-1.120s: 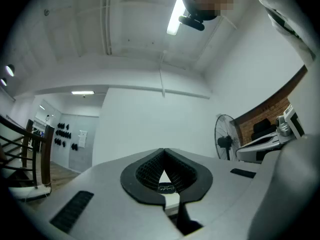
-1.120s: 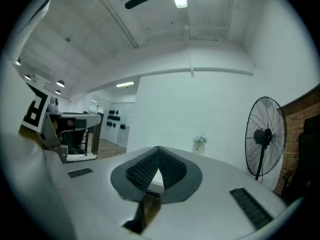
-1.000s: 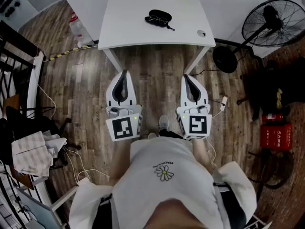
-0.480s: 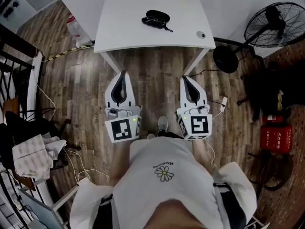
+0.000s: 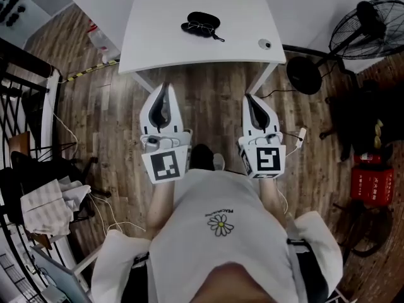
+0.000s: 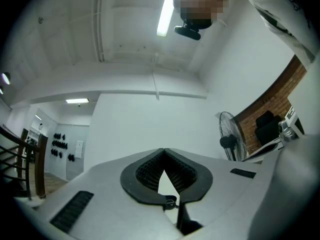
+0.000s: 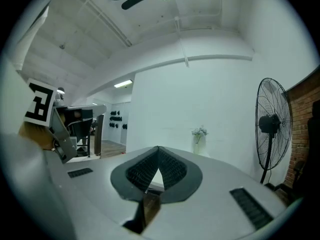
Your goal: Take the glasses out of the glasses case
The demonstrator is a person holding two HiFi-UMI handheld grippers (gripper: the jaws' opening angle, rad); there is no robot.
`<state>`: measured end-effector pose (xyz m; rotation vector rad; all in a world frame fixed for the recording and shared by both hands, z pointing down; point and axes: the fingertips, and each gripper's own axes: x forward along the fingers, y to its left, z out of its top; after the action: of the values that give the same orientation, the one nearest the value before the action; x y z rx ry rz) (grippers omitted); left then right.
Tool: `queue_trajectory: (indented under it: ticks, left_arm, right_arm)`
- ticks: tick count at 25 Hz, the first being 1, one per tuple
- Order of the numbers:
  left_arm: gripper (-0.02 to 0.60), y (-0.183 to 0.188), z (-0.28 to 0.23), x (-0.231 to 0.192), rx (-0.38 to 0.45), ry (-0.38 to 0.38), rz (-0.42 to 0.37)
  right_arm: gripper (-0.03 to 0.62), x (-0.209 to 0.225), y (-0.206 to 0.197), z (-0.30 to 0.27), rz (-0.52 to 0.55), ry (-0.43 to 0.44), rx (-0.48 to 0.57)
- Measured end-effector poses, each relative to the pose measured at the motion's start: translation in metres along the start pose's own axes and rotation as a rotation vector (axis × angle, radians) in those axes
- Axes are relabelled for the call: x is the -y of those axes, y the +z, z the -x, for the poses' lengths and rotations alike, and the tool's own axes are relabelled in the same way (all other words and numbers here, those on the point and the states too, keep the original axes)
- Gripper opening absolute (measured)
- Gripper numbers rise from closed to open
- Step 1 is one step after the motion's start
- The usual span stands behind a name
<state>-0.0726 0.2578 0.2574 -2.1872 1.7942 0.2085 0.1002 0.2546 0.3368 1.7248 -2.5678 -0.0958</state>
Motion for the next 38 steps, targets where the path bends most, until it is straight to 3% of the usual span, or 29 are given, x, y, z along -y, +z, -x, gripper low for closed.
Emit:
queue_trajectory:
  ticks: [8, 13, 22, 32, 38]
  left_arm:
    - [0.017, 0.006, -0.035, -0.009, 0.070, 0.028, -0.094]
    - [0.017, -0.003, -0.068, -0.030, 0.089, 0.065, -0.087]
    - [0.017, -0.049, -0.152, -0.063, 0.005, 0.023, -0.089]
    - [0.017, -0.102, -0.260, -0.119, -0.006, -0.023, -0.005]
    - [0.017, -0.139, -0.336, -0.143, -0.015, -0.099, 0.070]
  right_arm:
    - [0.009, 0.027, 0.003, -0.025, -0.025, 0.007, 0.053]
    - [0.009, 0.043, 0.004, -0.055, -0.001, -0.008, 0.065]
    - [0.009, 0.079, 0.003, -0.136, -0.045, -0.045, 0.038]
    - [0.009, 0.073, 0.021, -0.254, 0.065, -0.008, -0.010]
    - [0.009, 0.073, 0.011, -0.346, 0.076, -0.008, -0.065]
